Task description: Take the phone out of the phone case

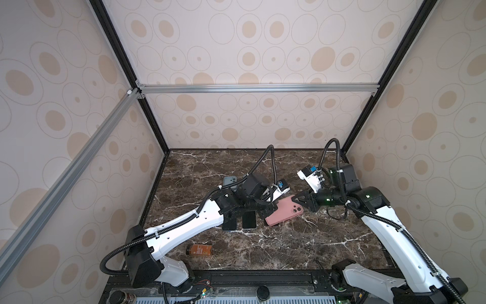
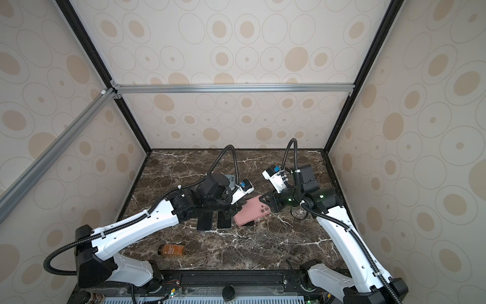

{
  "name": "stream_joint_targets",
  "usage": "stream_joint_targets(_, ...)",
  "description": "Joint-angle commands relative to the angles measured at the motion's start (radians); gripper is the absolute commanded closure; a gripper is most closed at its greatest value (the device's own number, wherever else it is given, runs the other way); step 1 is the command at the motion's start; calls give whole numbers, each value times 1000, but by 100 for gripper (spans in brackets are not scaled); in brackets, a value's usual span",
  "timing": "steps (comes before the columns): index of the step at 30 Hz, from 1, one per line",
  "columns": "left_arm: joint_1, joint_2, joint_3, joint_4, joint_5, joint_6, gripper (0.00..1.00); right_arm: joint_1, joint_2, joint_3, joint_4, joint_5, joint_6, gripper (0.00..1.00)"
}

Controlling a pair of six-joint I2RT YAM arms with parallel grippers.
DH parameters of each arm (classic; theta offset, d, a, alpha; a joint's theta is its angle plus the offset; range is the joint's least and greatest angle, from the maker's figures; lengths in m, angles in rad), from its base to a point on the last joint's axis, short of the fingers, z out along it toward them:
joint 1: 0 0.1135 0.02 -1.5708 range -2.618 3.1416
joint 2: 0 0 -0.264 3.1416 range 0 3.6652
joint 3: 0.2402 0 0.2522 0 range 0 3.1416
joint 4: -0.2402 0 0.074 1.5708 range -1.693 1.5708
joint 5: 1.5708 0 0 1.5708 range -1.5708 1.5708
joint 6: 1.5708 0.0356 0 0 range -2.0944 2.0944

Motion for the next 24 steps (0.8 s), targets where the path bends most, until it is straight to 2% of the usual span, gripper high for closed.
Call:
stream_joint_targets(1, -4, -19, -21, 83, -94, -83, 100, 2, -75, -73, 192, 136, 123, 45)
stream_joint_targets(2, 1, -10, -25, 104, -117, -120, 100, 2, -101, -111, 263, 184, 168, 39)
stream_joint_targets(3, 10, 3, -28, 125, -127, -155, 100, 2, -118, -141, 317, 225, 199, 38)
stream_joint_targets(8, 53, 60, -61, 245, -201, -374, 100, 2, -145, -282, 480, 480, 343, 38)
stream_joint_targets(10, 74, 98, -53, 252, -221, -443, 100, 2, -145, -331, 537, 536, 385, 38)
stream_joint_targets(14, 131, 204, 8, 212, -237, -567, 100, 3, -115, -410, 668, 543, 467, 38)
stream_joint_targets(17, 153, 267, 31, 202, -290, -655, 100, 2, -53, -434, 739, 549, 547, 38)
stream_joint_targets(20, 171, 307, 30, 240, -275, -701, 100, 2, 38, -421, 756, 563, 606, 38)
stream_joint_targets(24, 224, 379, 64, 265, -197, -764, 100, 2, 175, -365, 749, 521, 605, 38)
